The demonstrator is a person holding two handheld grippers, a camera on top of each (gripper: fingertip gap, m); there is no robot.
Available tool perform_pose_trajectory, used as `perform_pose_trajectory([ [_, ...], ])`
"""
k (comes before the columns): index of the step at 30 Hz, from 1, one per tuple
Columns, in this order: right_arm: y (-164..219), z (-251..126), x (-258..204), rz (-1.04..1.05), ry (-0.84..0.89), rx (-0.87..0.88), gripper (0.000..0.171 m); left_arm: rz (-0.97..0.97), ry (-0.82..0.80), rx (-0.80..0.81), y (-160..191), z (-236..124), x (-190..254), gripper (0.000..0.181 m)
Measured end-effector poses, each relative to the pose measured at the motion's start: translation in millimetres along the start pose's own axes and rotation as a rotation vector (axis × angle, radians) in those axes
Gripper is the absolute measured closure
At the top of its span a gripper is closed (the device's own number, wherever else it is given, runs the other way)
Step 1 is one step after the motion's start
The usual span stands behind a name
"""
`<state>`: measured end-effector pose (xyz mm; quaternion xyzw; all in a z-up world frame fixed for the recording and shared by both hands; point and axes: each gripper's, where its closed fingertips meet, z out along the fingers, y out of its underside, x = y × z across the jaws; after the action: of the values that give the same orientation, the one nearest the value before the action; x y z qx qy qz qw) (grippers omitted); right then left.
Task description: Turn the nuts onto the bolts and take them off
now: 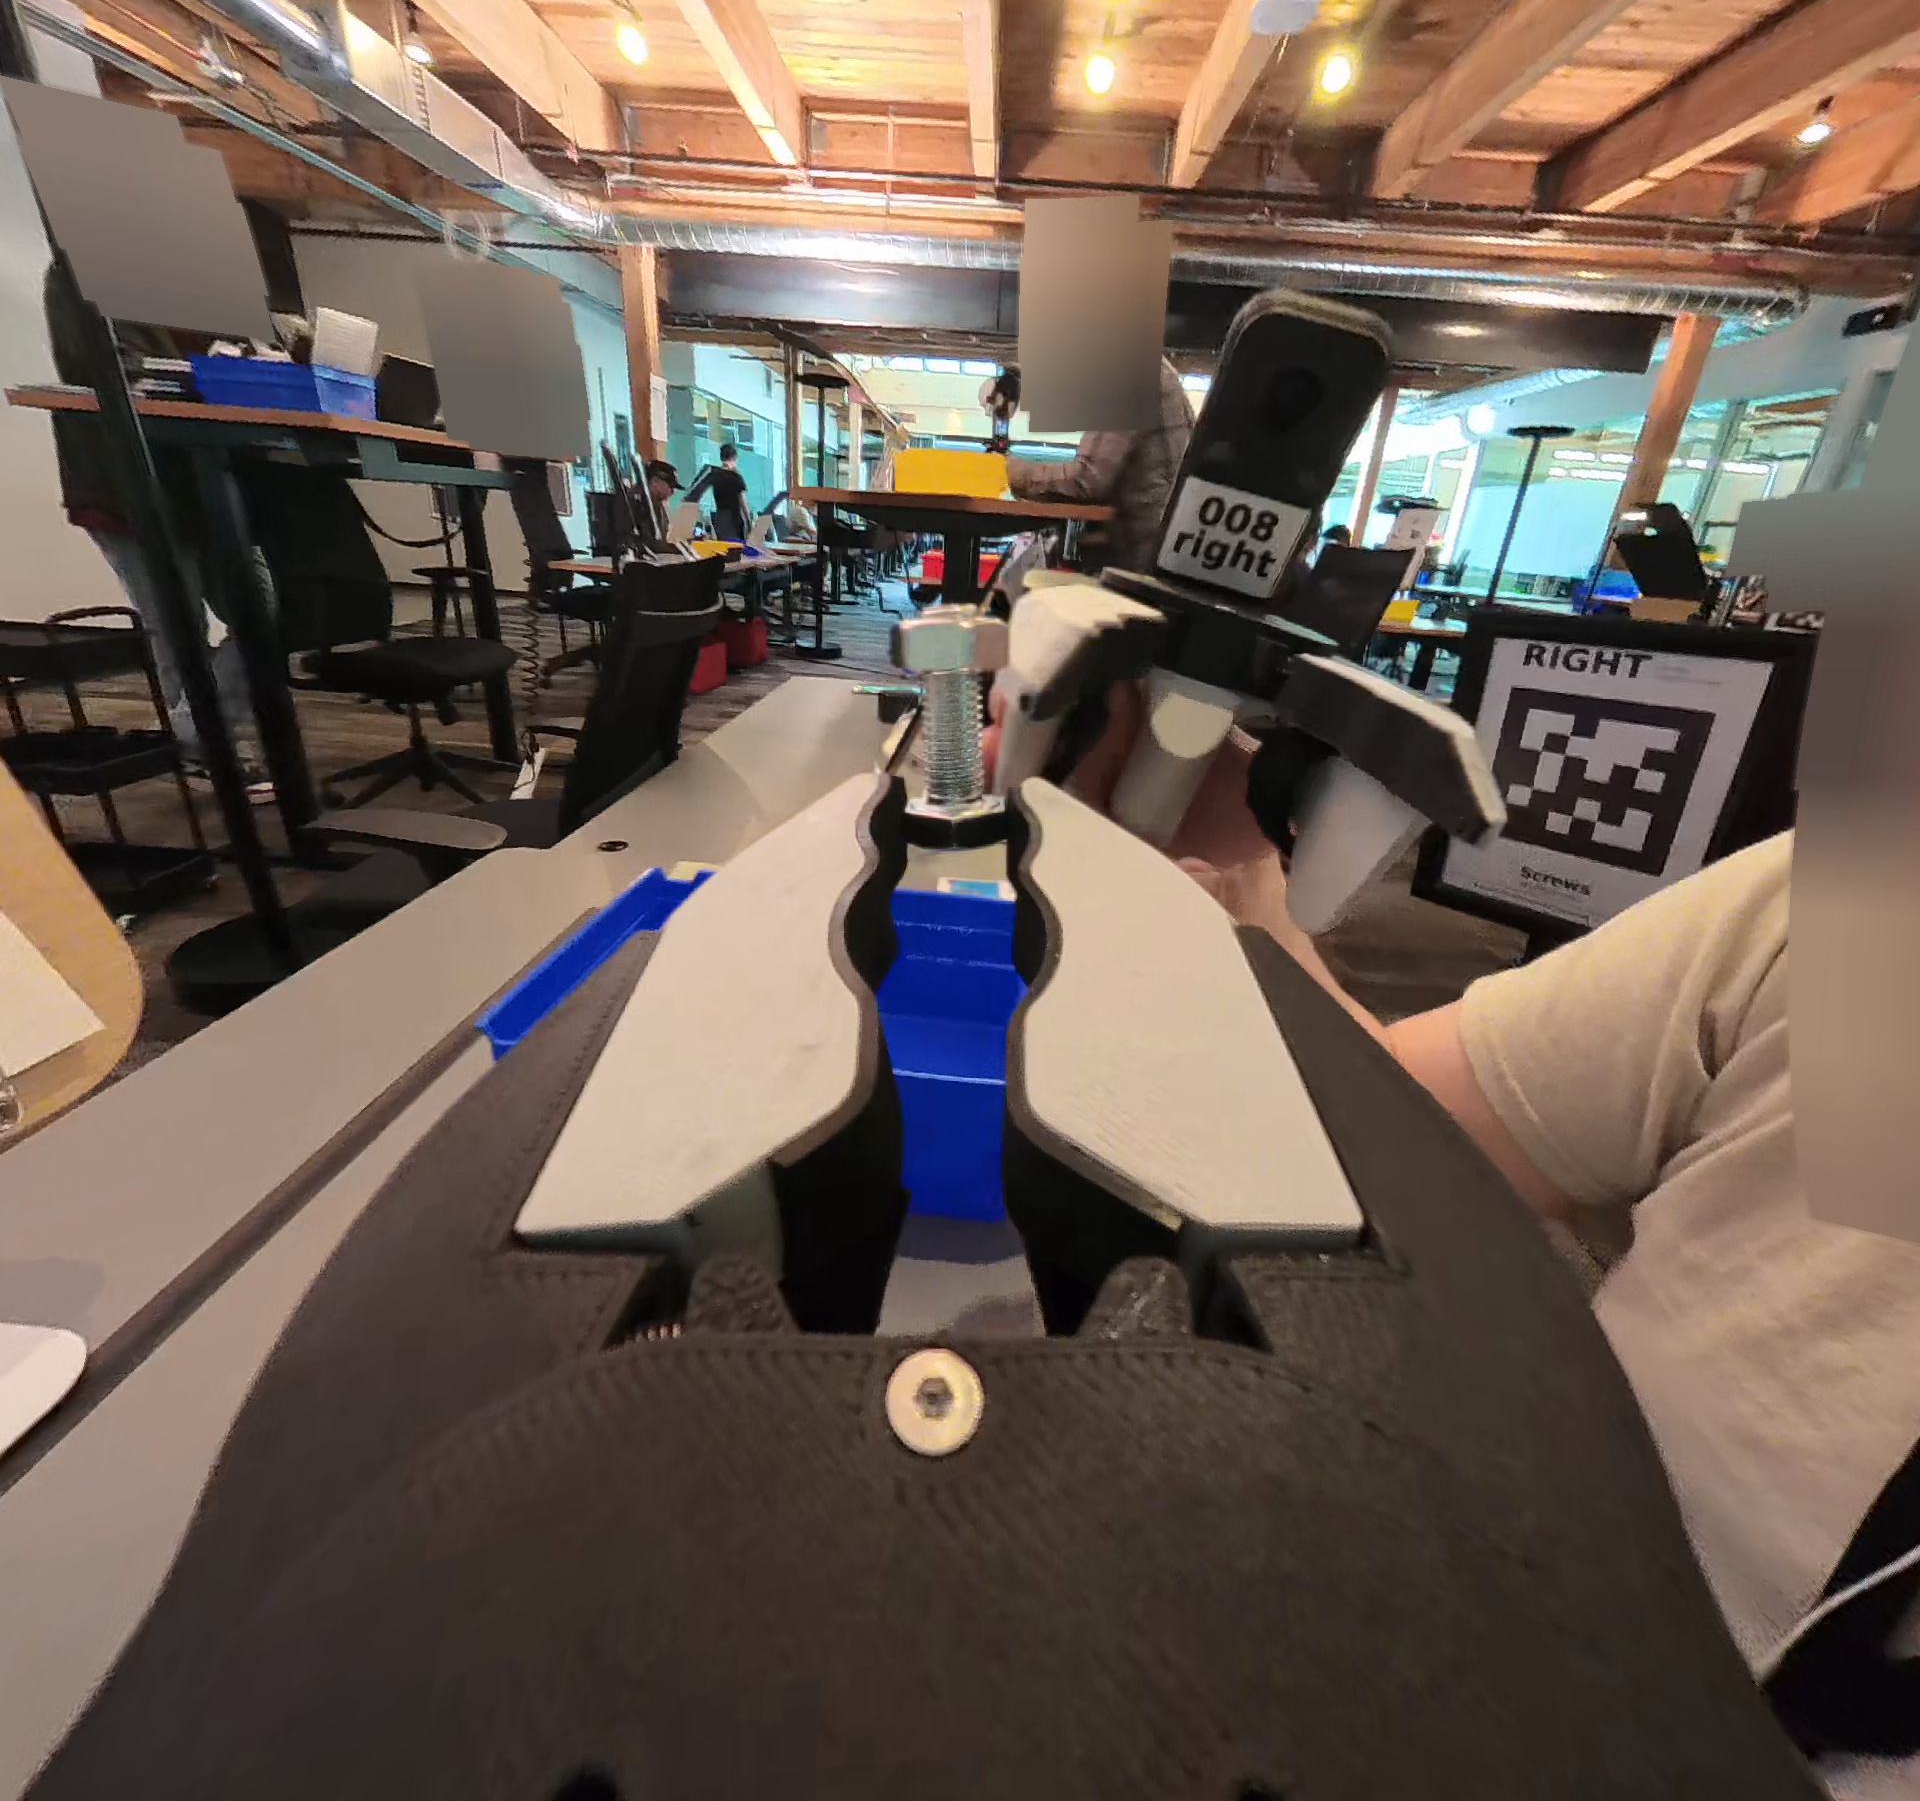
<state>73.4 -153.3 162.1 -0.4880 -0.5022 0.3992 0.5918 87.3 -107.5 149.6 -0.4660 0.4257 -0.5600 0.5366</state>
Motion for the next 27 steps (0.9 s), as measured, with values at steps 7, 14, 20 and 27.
perform_pose_trajectory([
  [7,2,12,21,0.037,0.097,0.067,0.091,-0.016,0.117,-0.055,14,14,23,0.163],
  [14,3,2,8,0.015,0.037,0.003,0.098,-0.031,0.021,-0.001,1,0,0,0.163],
  [20,-4,-1,23,0.022,0.123,0.063,0.100,-0.016,0.058,-0.018,2,2,9,0.163],
  [27,6,18,19,0.054,0.090,0.049,0.086,0.018,0.021,-0.035,8,8,6,0.163],
])
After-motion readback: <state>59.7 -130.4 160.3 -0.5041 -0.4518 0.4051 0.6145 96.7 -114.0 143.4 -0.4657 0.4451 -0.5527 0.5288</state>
